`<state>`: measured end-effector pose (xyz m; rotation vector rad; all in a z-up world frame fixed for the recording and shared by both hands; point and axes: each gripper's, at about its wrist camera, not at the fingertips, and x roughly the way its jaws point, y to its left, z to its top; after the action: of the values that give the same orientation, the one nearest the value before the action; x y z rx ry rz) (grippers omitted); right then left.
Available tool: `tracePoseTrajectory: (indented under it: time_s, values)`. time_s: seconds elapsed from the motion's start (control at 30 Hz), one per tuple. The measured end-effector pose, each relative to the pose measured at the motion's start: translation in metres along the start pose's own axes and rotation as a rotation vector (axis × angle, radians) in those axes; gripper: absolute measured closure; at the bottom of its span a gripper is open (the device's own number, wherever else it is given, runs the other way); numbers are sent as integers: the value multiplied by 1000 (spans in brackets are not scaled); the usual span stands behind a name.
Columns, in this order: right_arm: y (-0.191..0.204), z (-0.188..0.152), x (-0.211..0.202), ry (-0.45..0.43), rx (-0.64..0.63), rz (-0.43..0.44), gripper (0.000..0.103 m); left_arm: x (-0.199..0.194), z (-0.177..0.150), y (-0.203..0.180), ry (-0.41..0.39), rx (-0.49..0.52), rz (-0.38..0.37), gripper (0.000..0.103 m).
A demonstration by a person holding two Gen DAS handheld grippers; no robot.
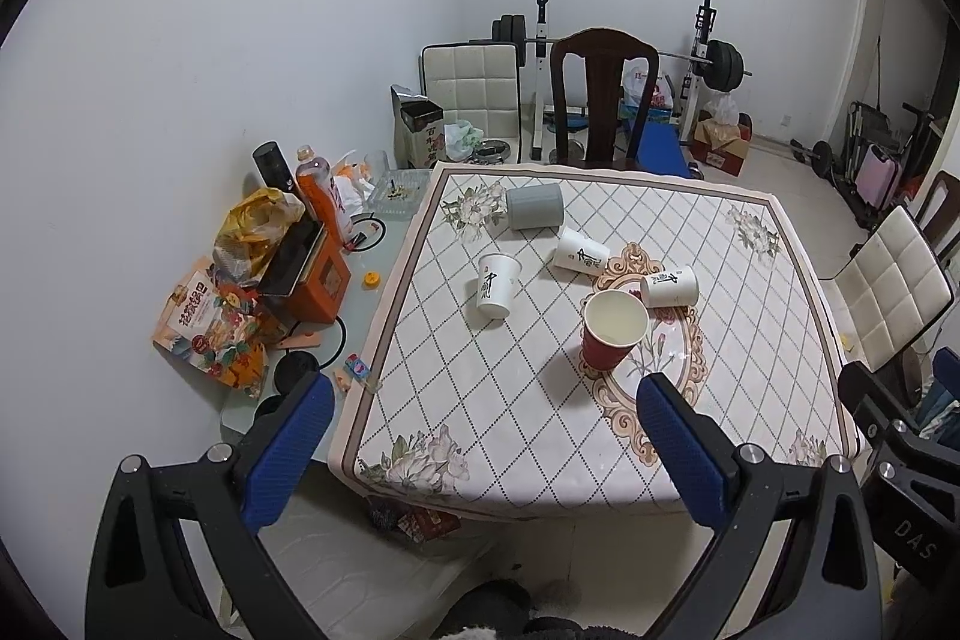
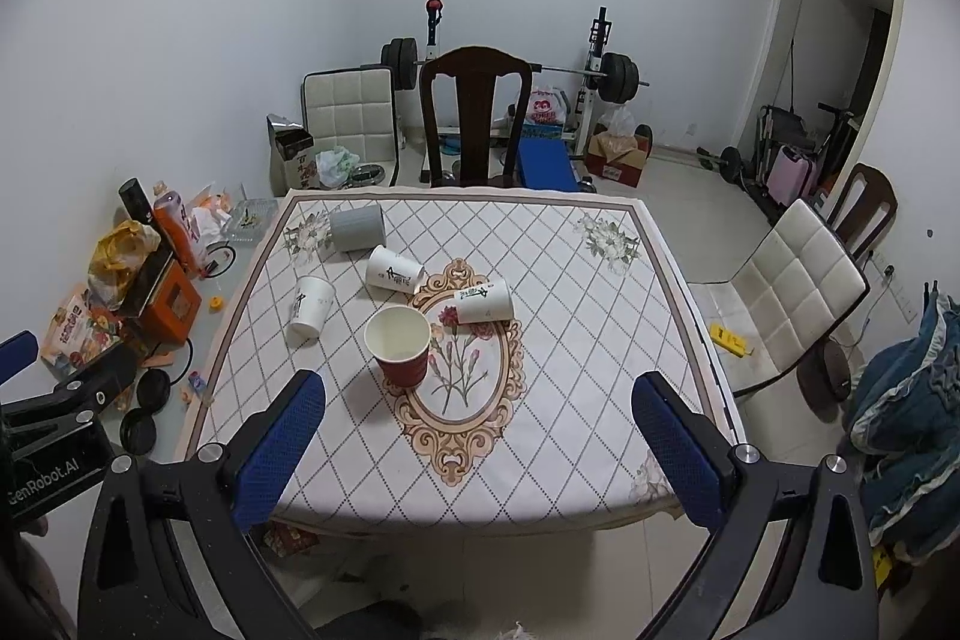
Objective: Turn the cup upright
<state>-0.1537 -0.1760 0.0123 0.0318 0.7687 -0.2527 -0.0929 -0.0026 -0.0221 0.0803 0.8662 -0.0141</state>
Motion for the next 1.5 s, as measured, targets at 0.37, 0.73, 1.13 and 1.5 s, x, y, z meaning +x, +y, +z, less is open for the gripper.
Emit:
tracePoseTrajectory:
  time_s: [0.37, 0.73, 1.13, 1.5]
  values:
    - [8, -6, 0, 20, -8, 10, 0, 0, -7, 6, 10, 2, 1, 0]
    - [13, -10, -5, 18, -13, 14, 0, -1, -14, 12, 13, -5, 2, 0]
    - [18, -14, -9, 26, -13, 20, 0, -7, -24, 17, 15, -15, 17, 0]
    - [21, -21, -12, 33, -13, 17, 0, -10, -26, 16, 20, -10, 12, 0]
